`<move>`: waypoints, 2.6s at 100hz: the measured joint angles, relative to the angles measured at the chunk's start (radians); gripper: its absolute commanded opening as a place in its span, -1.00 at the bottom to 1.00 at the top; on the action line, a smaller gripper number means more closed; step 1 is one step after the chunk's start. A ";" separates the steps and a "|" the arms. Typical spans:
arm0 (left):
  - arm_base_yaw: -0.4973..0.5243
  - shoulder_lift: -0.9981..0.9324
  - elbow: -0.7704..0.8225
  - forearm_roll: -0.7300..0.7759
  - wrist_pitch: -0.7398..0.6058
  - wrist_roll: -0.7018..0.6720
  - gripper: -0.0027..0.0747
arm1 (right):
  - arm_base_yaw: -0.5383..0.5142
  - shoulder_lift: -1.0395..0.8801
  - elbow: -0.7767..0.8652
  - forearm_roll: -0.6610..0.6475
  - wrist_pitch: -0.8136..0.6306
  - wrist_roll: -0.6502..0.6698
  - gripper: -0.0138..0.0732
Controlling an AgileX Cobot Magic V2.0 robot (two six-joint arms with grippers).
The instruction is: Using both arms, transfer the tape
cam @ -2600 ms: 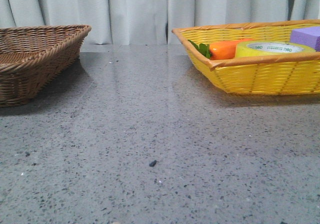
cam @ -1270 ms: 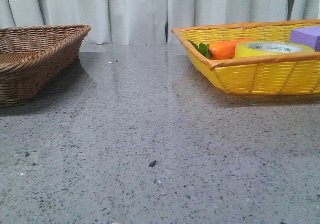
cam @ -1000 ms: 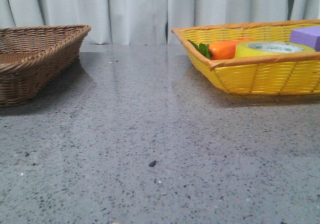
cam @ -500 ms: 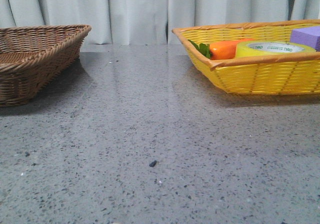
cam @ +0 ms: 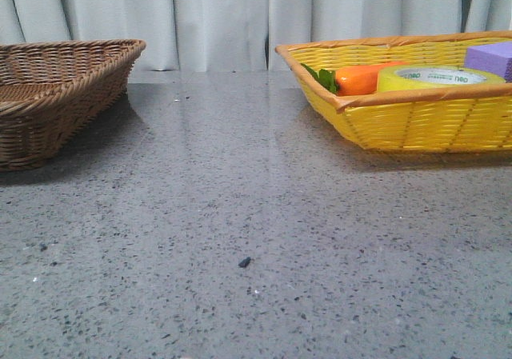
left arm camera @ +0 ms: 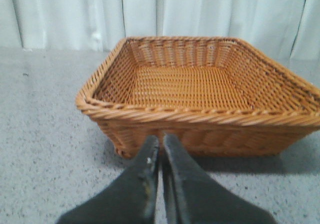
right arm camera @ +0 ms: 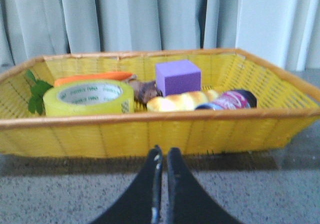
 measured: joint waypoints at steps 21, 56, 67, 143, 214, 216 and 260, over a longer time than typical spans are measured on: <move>0.000 0.000 0.000 0.000 -0.068 0.000 -0.99 | 0.000 0.000 0.000 0.000 -0.014 0.000 -0.85; 0.000 0.000 -0.036 -0.006 -0.056 0.000 -0.99 | 0.000 0.053 -0.115 0.045 0.066 0.000 -0.85; 0.000 0.017 -0.105 -0.007 -0.022 0.000 -0.99 | 0.000 0.142 -0.206 0.084 0.159 0.000 -0.85; 0.000 0.410 -0.370 -0.007 0.086 0.000 -0.99 | 0.107 1.022 -1.009 0.125 0.686 -0.010 0.31; 0.000 0.414 -0.370 -0.007 0.091 0.000 -0.99 | 0.359 1.749 -1.591 0.131 1.047 -0.012 0.29; 0.000 0.414 -0.370 -0.007 0.091 0.000 -0.99 | 0.359 1.759 -1.591 0.131 1.049 -0.012 0.27; 0.000 0.414 -0.370 -0.013 0.091 0.000 -0.99 | 0.359 1.827 -1.593 0.125 1.063 -0.012 -0.51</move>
